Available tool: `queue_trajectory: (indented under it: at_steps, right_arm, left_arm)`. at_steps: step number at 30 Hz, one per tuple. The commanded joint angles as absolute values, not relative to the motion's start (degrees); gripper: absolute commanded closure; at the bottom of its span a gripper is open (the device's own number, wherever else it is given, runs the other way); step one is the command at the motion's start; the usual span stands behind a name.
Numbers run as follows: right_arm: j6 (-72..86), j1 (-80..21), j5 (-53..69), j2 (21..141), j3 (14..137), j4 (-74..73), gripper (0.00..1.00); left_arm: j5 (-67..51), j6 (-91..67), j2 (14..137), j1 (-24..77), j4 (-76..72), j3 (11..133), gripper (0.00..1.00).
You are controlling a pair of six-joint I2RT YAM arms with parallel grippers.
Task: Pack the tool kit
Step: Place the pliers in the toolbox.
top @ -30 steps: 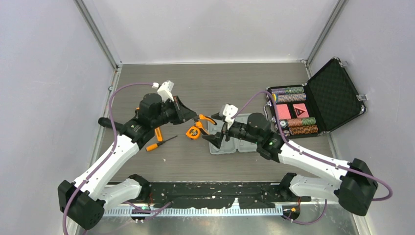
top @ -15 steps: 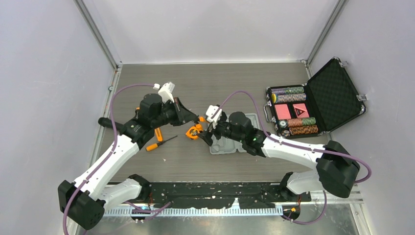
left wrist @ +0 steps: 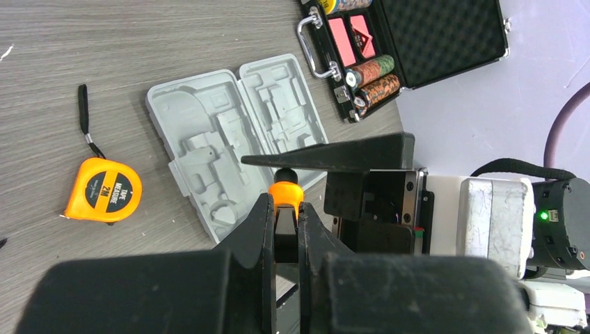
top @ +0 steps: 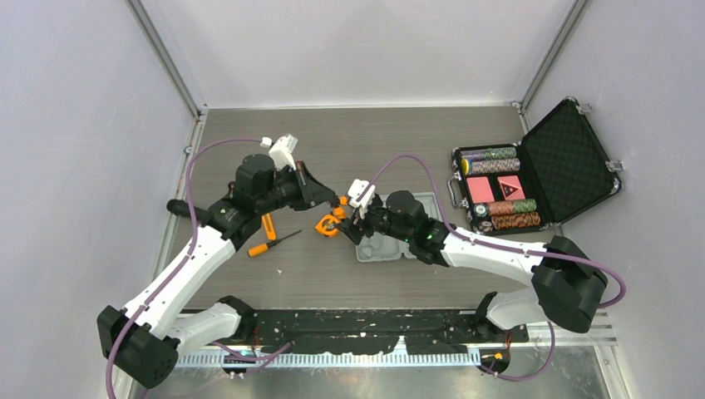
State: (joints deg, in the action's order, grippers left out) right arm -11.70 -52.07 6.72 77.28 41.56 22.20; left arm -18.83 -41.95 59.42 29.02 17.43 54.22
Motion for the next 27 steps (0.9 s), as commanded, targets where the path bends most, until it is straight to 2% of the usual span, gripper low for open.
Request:
queue_trajectory:
  at_steps: [1, 5, 7, 11, 15, 20, 24, 27]
  right_arm:
    - [-11.1, -52.2, 6.5, 76.3, 42.3, 23.5, 0.37]
    - [-10.3, -52.2, 7.4, 76.6, 43.0, 21.5, 0.58]
    - [-10.0, -52.2, 8.0, 76.5, 43.3, 20.4, 0.67]
    - [-9.4, -52.2, 8.8, 76.0, 43.8, 18.0, 0.83]
    - [-9.3, -52.2, 8.9, 75.2, 44.2, 15.3, 0.94]
    - [-7.7, -52.2, 7.4, 74.6, 44.6, 12.3, 0.95]
    - [-1.5, -51.5, 0.1, 73.9, 48.1, 4.1, 0.94]
    - [5.0, -49.1, -8.6, 74.4, 51.4, -9.2, 0.94]
  left_arm:
    - [-19.2, -41.1, 60.1, 29.0, 17.0, 58.3, 1.0]
    - [-17.5, -40.5, 62.0, 29.0, 19.5, 59.6, 0.98]
    - [-16.6, -40.0, 62.5, 29.0, 20.2, 59.9, 0.89]
    - [-14.4, -38.9, 62.8, 28.6, 21.2, 60.8, 0.6]
    - [-13.2, -38.5, 62.1, 26.9, 21.5, 61.6, 0.32]
    - [-12.2, -37.3, 61.7, 25.3, 22.9, 63.6, 0.18]
    - [-9.6, -34.5, 60.6, 22.6, 28.0, 66.1, 0.13]
    - [-7.8, -31.4, 58.7, 19.1, 31.9, 67.4, 0.11]
